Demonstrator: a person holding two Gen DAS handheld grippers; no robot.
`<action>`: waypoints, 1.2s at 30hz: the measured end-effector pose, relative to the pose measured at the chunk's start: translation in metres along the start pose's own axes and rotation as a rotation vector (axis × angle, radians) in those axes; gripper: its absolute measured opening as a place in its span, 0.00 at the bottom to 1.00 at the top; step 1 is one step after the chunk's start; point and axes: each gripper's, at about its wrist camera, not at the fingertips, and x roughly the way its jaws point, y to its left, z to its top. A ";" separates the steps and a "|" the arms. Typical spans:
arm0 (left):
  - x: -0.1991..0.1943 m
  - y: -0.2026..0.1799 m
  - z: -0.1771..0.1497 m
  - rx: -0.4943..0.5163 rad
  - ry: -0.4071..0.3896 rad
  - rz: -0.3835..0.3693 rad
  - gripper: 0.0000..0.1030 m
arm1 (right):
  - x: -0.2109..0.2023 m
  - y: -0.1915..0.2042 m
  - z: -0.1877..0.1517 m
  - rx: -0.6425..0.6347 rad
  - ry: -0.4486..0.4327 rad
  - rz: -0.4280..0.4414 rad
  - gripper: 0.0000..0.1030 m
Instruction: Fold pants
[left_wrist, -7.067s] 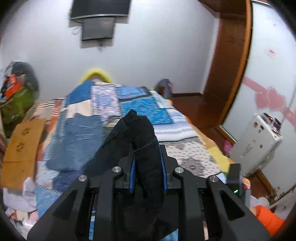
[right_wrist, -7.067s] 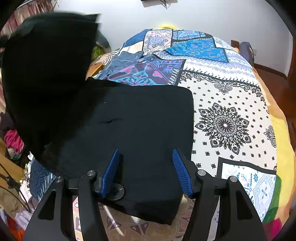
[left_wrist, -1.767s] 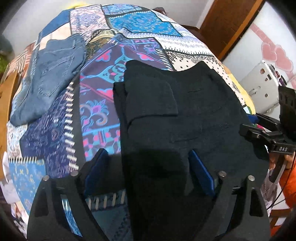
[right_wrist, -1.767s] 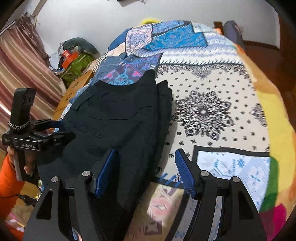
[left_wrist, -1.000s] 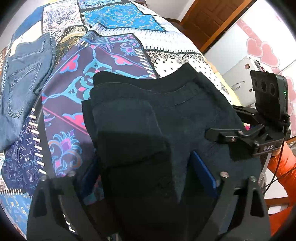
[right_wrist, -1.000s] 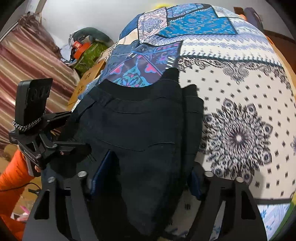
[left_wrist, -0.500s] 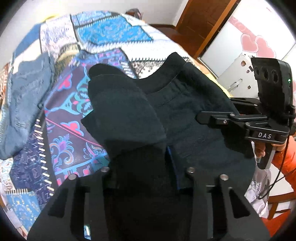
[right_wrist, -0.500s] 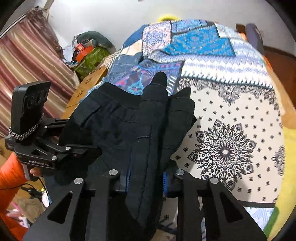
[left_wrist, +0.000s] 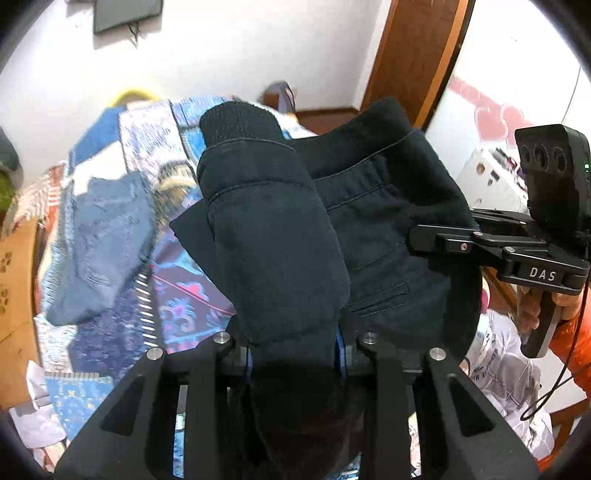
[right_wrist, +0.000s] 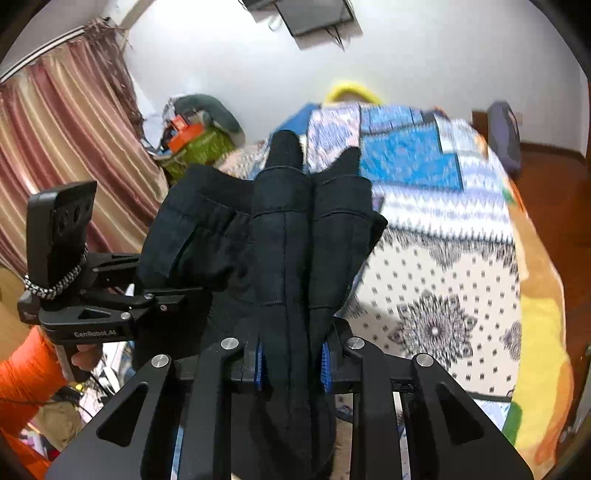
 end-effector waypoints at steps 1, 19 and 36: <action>-0.009 0.002 0.001 -0.005 -0.016 0.003 0.30 | -0.003 0.006 0.005 -0.014 -0.015 0.001 0.19; -0.092 0.139 0.055 -0.116 -0.223 0.214 0.30 | 0.055 0.102 0.128 -0.209 -0.173 0.113 0.19; 0.046 0.301 0.064 -0.299 -0.097 0.235 0.30 | 0.251 0.078 0.183 -0.170 -0.036 0.100 0.19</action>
